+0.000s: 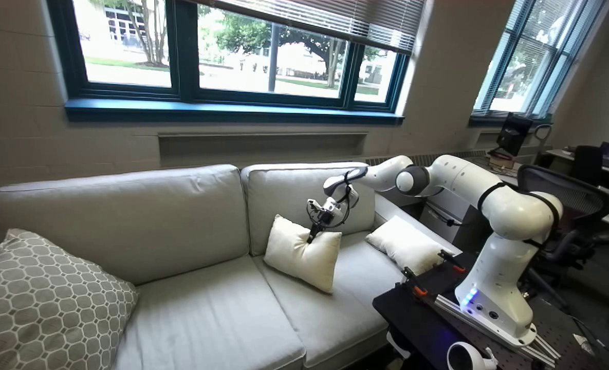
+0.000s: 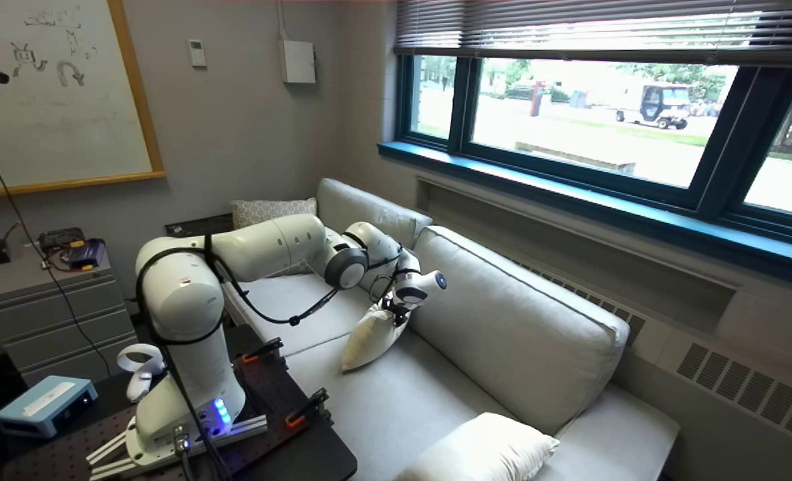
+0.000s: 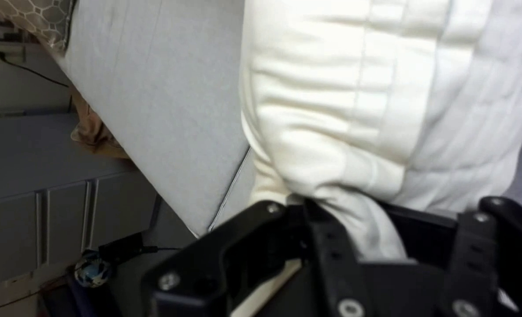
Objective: Arrange the two small pillows against the right armrest of the sofa
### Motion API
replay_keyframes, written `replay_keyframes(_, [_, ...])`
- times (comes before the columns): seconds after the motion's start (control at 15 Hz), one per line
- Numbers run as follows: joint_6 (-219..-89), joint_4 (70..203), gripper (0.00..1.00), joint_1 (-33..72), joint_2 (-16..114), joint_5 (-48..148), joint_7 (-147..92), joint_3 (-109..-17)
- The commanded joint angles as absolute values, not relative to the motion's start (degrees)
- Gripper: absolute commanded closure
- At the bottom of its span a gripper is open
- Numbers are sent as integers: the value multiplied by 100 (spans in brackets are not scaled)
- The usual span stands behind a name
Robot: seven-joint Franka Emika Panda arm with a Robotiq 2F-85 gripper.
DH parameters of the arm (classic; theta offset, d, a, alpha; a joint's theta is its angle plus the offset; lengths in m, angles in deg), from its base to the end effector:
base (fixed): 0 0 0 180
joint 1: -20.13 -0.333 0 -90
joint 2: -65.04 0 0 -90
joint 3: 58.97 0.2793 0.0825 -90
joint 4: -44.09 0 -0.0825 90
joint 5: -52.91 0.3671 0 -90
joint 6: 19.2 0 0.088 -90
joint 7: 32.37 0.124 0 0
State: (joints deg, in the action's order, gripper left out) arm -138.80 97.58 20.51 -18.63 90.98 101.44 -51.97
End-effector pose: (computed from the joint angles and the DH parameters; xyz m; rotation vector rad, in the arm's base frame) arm 0.6530 0.0923 -0.0585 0.5734 -2.8461 -1.0782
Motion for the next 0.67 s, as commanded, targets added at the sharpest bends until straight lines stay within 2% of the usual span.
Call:
replay_keyframes(0.0, [-14417, 9892, 90, 1824, -1527, 9180, 10386, -5198])
replay_keyframes(0.6, [-17297, 12261, 89, 1902, 361, 10219, 9515, -4883])
